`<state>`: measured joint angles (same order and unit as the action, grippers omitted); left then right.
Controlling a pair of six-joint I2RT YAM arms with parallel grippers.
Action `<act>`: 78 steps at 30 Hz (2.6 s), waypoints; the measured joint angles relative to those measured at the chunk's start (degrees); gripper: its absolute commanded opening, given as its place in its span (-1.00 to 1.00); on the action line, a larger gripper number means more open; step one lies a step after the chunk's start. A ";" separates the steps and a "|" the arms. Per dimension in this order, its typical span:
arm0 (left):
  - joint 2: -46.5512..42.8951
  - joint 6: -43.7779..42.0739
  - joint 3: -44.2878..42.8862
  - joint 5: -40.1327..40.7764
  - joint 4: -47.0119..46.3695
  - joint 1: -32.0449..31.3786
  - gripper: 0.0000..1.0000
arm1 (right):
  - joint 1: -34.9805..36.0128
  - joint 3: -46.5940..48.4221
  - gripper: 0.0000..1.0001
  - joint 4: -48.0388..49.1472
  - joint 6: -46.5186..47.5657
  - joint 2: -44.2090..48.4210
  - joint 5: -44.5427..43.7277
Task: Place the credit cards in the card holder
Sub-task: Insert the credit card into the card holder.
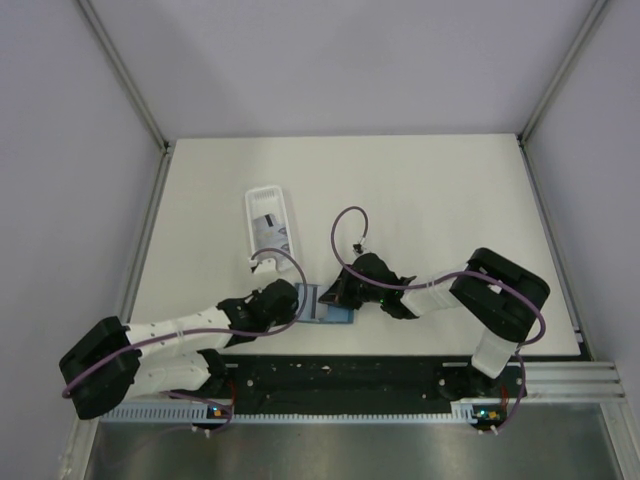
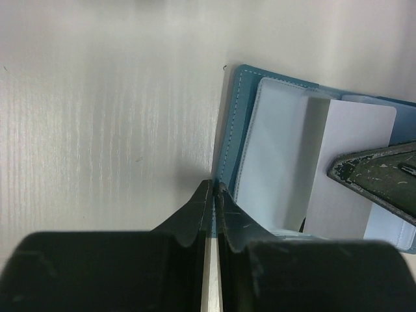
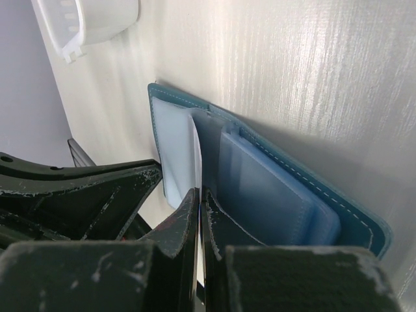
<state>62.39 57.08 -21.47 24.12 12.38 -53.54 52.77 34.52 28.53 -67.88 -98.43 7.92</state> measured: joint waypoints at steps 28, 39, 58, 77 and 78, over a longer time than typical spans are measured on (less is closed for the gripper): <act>-2.86 -0.20 2.97 -2.93 -3.82 0.20 -1.00 | -0.02 2.51 -0.77 -3.13 3.21 -1.27 0.68; -3.04 -0.66 2.97 -4.09 -3.76 0.20 -1.00 | 0.09 4.20 -0.62 -5.99 4.02 -1.40 0.68; -4.63 -0.22 4.04 -7.39 -4.26 -0.20 -1.00 | 1.05 12.57 -0.17 -33.44 13.84 4.70 -6.88; -3.61 -0.55 4.02 -7.80 -5.88 -0.20 -1.00 | 1.07 18.45 0.01 -50.29 20.41 7.30 -11.21; -3.61 -0.61 4.02 -7.80 -5.90 -0.20 -1.00 | 1.07 18.47 0.01 -50.80 20.44 7.37 -11.28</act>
<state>58.78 56.47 -17.45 16.32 6.48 -53.74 53.84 52.99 -22.26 -47.44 -91.07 -3.36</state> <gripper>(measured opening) 0.020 0.501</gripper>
